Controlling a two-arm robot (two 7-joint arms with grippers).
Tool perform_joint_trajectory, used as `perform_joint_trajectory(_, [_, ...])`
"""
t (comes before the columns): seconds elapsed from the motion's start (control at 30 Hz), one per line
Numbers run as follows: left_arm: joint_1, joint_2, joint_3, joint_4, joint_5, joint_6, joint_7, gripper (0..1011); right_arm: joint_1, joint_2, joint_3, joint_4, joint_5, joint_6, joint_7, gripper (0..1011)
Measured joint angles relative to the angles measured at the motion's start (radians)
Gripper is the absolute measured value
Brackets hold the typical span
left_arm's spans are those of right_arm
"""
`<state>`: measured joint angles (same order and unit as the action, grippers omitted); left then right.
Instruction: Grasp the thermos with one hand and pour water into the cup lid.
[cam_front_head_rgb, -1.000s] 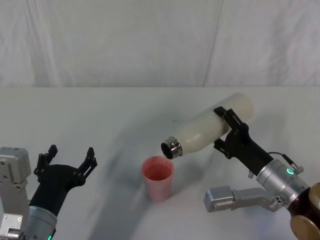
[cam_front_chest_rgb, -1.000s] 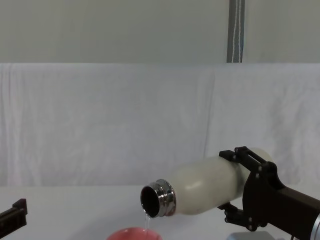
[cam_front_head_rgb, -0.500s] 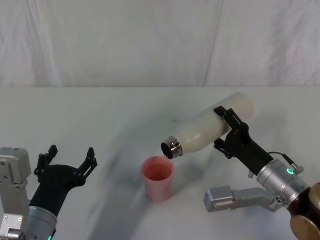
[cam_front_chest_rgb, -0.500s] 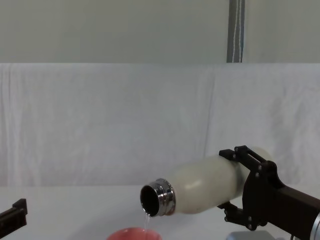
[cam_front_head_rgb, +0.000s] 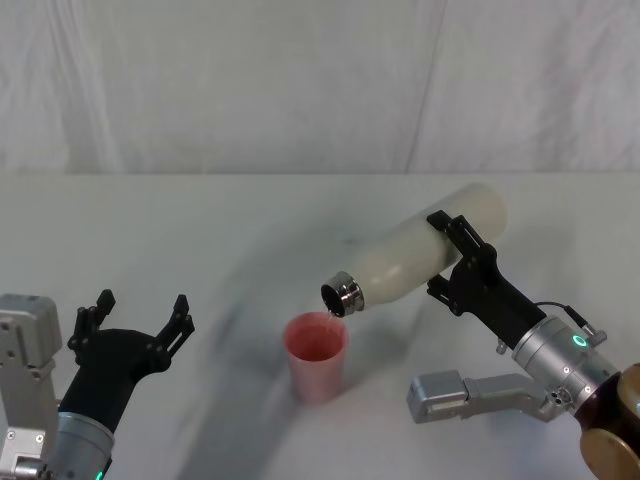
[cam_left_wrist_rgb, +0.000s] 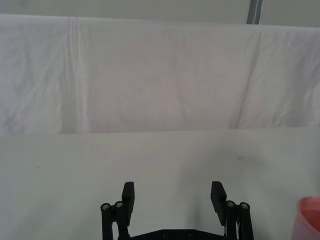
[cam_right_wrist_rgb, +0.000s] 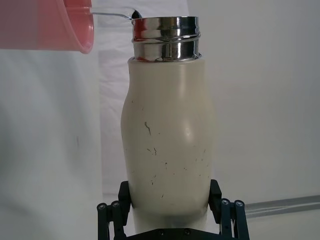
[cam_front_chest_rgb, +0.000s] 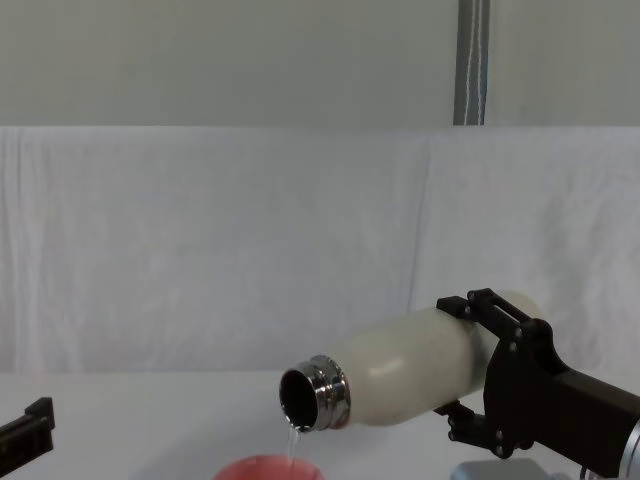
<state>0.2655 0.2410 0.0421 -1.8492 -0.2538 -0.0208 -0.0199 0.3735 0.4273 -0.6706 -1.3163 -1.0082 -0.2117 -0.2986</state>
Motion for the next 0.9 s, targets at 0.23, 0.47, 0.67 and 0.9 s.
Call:
perform_joint_trajectory(0.23, [0.0, 0.0, 0.0, 0.0, 0.0, 0.0, 0.0, 1001, 0.002, -0.001, -0.003, 0.004, -0.002, 0.0, 0.0, 953])
perform_joint_trajectory(0.47, [0.0, 0.0, 0.0, 0.0, 0.0, 0.0, 0.0, 1001, 0.002, -0.002, -0.004, 0.004, -0.002, 0.001, -0.001, 953])
perform_joint_trajectory(0.67, [0.0, 0.0, 0.0, 0.0, 0.0, 0.0, 0.0, 1001, 0.0, -0.003, -0.005, 0.003, -0.002, 0.002, -0.001, 953])
perform_joint_trajectory(0.9, [0.0, 0.0, 0.0, 0.0, 0.0, 0.0, 0.0, 1001, 0.0, -0.004, -0.007, 0.003, -0.003, 0.002, -0.001, 953])
